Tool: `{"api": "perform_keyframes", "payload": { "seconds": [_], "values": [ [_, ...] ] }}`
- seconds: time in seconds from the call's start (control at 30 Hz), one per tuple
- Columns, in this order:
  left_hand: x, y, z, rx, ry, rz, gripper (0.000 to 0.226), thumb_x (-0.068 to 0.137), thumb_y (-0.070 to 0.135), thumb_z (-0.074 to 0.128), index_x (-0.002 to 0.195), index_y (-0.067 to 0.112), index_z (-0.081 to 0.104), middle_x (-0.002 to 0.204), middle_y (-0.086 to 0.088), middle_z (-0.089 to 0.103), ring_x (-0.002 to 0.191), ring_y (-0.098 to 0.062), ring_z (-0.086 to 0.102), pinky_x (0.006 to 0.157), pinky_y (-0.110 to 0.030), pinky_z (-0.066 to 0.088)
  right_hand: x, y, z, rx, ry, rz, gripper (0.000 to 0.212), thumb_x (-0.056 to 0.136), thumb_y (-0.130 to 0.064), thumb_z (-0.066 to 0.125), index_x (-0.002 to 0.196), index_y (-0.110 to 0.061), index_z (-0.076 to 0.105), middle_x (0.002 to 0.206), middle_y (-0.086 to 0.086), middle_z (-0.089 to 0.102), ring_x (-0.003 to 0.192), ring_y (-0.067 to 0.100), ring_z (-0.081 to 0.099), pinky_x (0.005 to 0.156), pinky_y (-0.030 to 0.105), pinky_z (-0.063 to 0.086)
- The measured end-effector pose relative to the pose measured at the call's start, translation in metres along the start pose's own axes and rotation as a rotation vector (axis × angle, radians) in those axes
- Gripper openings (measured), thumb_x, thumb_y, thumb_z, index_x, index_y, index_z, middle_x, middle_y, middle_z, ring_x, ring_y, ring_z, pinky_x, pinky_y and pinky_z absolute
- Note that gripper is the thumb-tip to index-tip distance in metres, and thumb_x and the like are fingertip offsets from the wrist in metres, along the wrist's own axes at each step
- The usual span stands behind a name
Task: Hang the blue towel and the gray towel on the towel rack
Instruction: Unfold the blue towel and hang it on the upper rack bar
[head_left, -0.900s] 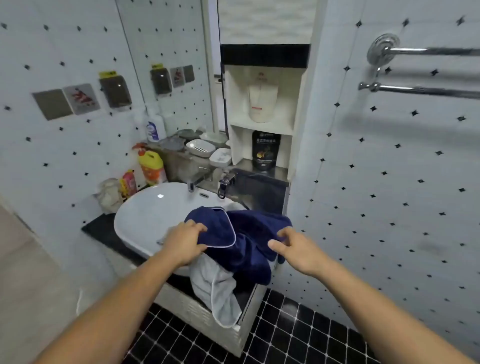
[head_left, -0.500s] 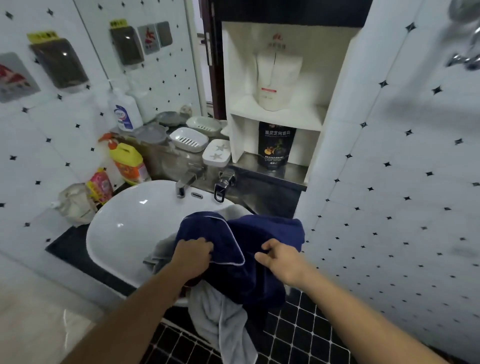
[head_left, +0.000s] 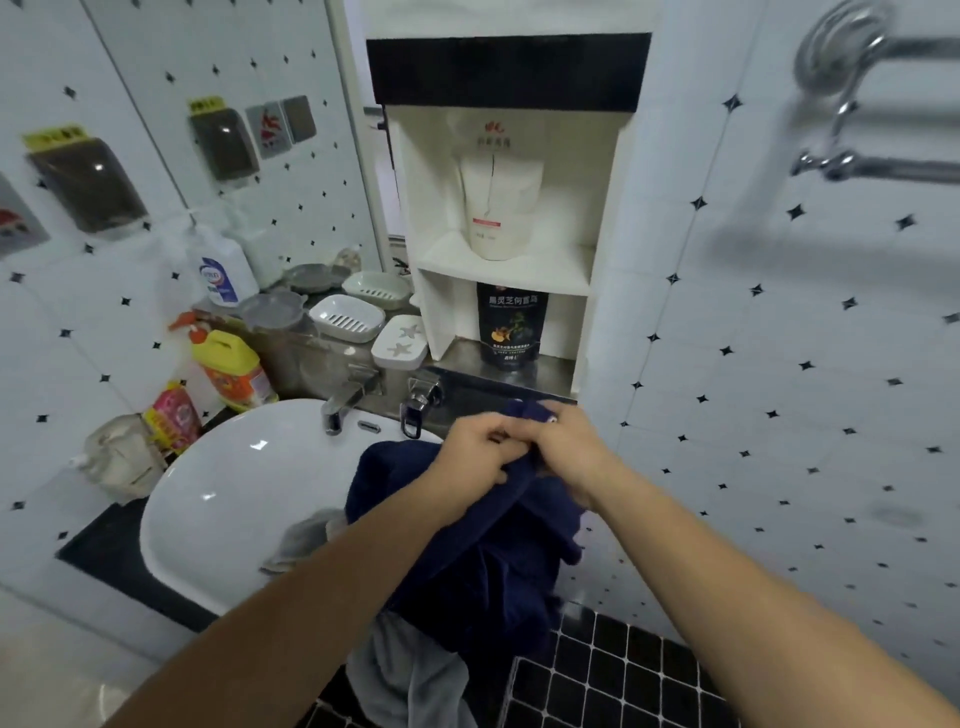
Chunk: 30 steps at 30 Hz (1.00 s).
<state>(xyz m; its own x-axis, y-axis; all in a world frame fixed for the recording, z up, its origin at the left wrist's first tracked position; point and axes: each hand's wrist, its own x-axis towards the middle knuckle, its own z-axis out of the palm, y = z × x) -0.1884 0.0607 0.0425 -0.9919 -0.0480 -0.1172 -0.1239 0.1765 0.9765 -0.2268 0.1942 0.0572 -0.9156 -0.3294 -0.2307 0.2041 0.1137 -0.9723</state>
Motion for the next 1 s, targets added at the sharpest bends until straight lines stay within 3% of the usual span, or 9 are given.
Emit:
{"api": "perform_keyframes", "payload": {
  "seconds": [0.13,0.23,0.33,0.53,0.6,0.7,0.8,0.87,1.0],
  "values": [
    [0.007,0.057,0.027,-0.166,0.008,0.066,0.015,0.090,0.002,0.064,0.085,0.014,0.073,0.074,-0.001,0.074,0.068,-0.012,0.068,0.058,-0.021,0.053,-0.020,-0.058,-0.065,-0.276,0.087,-0.282,0.029,0.077,0.011,0.058,0.088,-0.011,0.071,0.080,0.007,0.071,0.073,0.018,0.063,0.069,0.031,0.052],
    [0.014,0.105,0.047,-0.092,0.093,0.241,0.026,0.083,-0.004,0.069,0.096,0.017,0.070,0.091,-0.007,0.074,0.083,-0.017,0.067,0.077,-0.027,0.055,-0.055,-0.100,-0.120,-0.343,0.099,-0.484,0.054,0.070,0.019,0.044,0.088,-0.024,0.072,0.088,-0.004,0.073,0.080,0.004,0.066,0.072,0.018,0.052],
    [0.011,0.155,0.080,-0.049,-0.173,0.313,0.049,0.077,-0.001,0.073,0.123,0.014,0.063,0.119,-0.008,0.068,0.108,-0.019,0.065,0.096,-0.030,0.050,-0.096,-0.139,-0.170,-0.372,0.084,-0.596,0.056,0.063,0.008,0.046,0.083,-0.036,0.074,0.090,-0.016,0.075,0.089,0.000,0.067,0.077,0.015,0.051],
    [0.002,0.245,0.167,-0.232,-0.671,0.305,0.047,0.085,0.012,0.059,0.129,-0.005,0.057,0.116,-0.020,0.065,0.112,-0.036,0.062,0.100,-0.045,0.046,-0.165,-0.181,-0.262,-0.378,0.052,-0.698,0.069,0.067,0.009,0.058,0.116,-0.038,0.066,0.115,-0.005,0.072,0.105,0.012,0.065,0.085,0.023,0.052],
    [0.001,0.272,0.195,-0.190,-0.642,0.329,0.036,0.087,0.008,0.062,0.121,-0.003,0.063,0.105,-0.015,0.071,0.097,-0.029,0.068,0.087,-0.035,0.054,-0.178,-0.184,-0.290,-0.368,0.096,-0.693,0.067,0.070,0.003,0.066,0.125,-0.035,0.061,0.116,0.006,0.070,0.107,0.015,0.063,0.087,0.028,0.053],
    [-0.001,0.308,0.233,-0.122,-0.451,0.379,0.029,0.082,-0.005,0.067,0.111,-0.008,0.066,0.101,-0.020,0.070,0.089,-0.030,0.067,0.087,-0.042,0.055,-0.190,-0.179,-0.326,-0.298,0.283,-0.701,0.059,0.077,0.002,0.073,0.126,-0.026,0.059,0.116,-0.003,0.070,0.109,0.005,0.062,0.085,0.025,0.052],
    [-0.003,0.340,0.261,-0.121,-0.321,0.478,0.016,0.077,-0.009,0.070,0.083,0.005,0.068,0.075,-0.008,0.073,0.068,-0.021,0.069,0.065,-0.034,0.059,-0.191,-0.163,-0.349,-0.124,0.374,-0.638,0.044,0.078,0.006,0.071,0.115,-0.015,0.063,0.098,-0.006,0.077,0.087,0.009,0.072,0.064,0.023,0.056],
    [-0.004,0.356,0.278,-0.151,-0.269,0.538,0.019,0.077,-0.009,0.070,0.081,0.008,0.064,0.069,-0.004,0.070,0.061,-0.018,0.067,0.058,-0.030,0.058,-0.185,-0.143,-0.358,-0.144,0.407,-0.556,0.028,0.079,0.006,0.068,0.098,-0.015,0.068,0.081,-0.010,0.078,0.072,0.008,0.072,0.054,0.019,0.053],
    [0.002,0.363,0.301,-0.084,-0.215,0.600,0.012,0.083,0.004,0.070,0.086,0.009,0.060,0.068,0.001,0.066,0.059,-0.010,0.064,0.057,-0.023,0.053,-0.174,-0.082,-0.368,-0.106,0.390,-0.299,0.008,0.083,-0.010,0.071,0.090,-0.013,0.074,0.085,0.000,0.079,0.080,0.022,0.075,0.068,0.034,0.061]
  ]
}}
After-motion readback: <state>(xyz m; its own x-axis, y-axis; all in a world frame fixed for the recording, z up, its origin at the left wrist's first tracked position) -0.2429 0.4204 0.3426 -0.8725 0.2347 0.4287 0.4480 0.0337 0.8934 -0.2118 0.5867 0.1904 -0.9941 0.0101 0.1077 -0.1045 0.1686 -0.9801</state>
